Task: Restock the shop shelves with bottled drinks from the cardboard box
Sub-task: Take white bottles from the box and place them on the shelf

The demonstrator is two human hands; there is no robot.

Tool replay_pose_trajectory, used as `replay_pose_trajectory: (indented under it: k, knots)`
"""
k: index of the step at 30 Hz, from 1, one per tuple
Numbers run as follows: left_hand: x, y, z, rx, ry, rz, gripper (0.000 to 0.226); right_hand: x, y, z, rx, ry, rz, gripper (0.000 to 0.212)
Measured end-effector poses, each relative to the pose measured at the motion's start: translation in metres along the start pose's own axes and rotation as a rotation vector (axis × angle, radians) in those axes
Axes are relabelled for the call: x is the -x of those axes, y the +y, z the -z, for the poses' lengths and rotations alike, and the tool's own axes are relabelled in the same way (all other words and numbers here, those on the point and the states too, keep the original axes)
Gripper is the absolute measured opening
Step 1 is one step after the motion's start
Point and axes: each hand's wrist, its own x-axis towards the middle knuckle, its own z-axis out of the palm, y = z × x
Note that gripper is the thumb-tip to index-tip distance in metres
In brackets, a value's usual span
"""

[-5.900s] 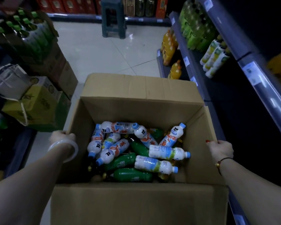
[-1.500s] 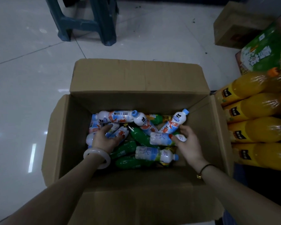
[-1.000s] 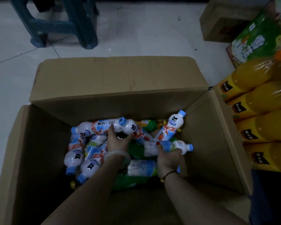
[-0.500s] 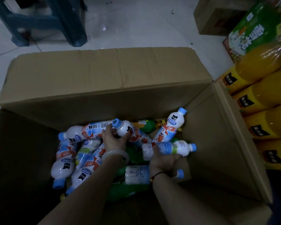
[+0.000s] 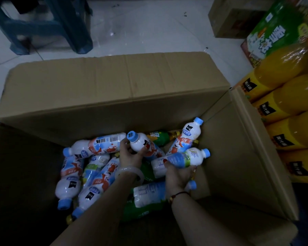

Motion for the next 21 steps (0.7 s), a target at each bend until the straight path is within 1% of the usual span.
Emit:
replay_pose_trajectory:
  k: [3, 6, 8, 10, 12, 14, 16, 17, 19, 21]
  knots:
    - [-0.007, 0.003, 0.0, -0.044, -0.029, 0.044, 0.067, -0.004, -0.003, -0.001, -0.015, 0.026, -0.048, 0.095]
    - [-0.009, 0.005, 0.001, -0.107, -0.071, 0.054, 0.065, -0.007, -0.004, -0.002, -0.061, 0.005, -0.125, 0.092]
    - [-0.006, 0.004, 0.0, -0.106, -0.079, 0.04, 0.06, -0.01, -0.007, -0.002, -0.143, 0.017, -0.163, 0.087]
    - [-0.001, 0.004, -0.005, -0.088, -0.086, 0.031, 0.056, -0.012, -0.012, -0.002, -0.251, 0.052, -0.168, 0.082]
    - [-0.001, 0.002, -0.011, -0.062, -0.11, 0.024, 0.059, -0.016, -0.014, -0.002, -0.314, 0.074, -0.139, 0.077]
    - [-0.003, 0.0, -0.014, -0.078, -0.124, 0.011, 0.059, -0.015, -0.017, -0.003, -0.317, 0.031, -0.132, 0.071]
    - [-0.003, -0.001, -0.014, -0.091, -0.111, -0.002, 0.058, -0.013, -0.018, -0.004, -0.343, -0.04, -0.169, 0.072]
    - [-0.001, 0.0, -0.013, -0.092, -0.102, -0.011, 0.058, -0.011, -0.018, -0.004, -0.359, -0.061, -0.176, 0.076]
    - [0.002, 0.002, -0.011, -0.067, -0.093, -0.018, 0.058, -0.012, -0.017, -0.004, -0.357, -0.087, -0.151, 0.085]
    - [0.004, 0.008, -0.009, -0.042, -0.102, -0.01, 0.058, -0.005, -0.027, -0.001, -0.3, -0.145, -0.105, 0.087]
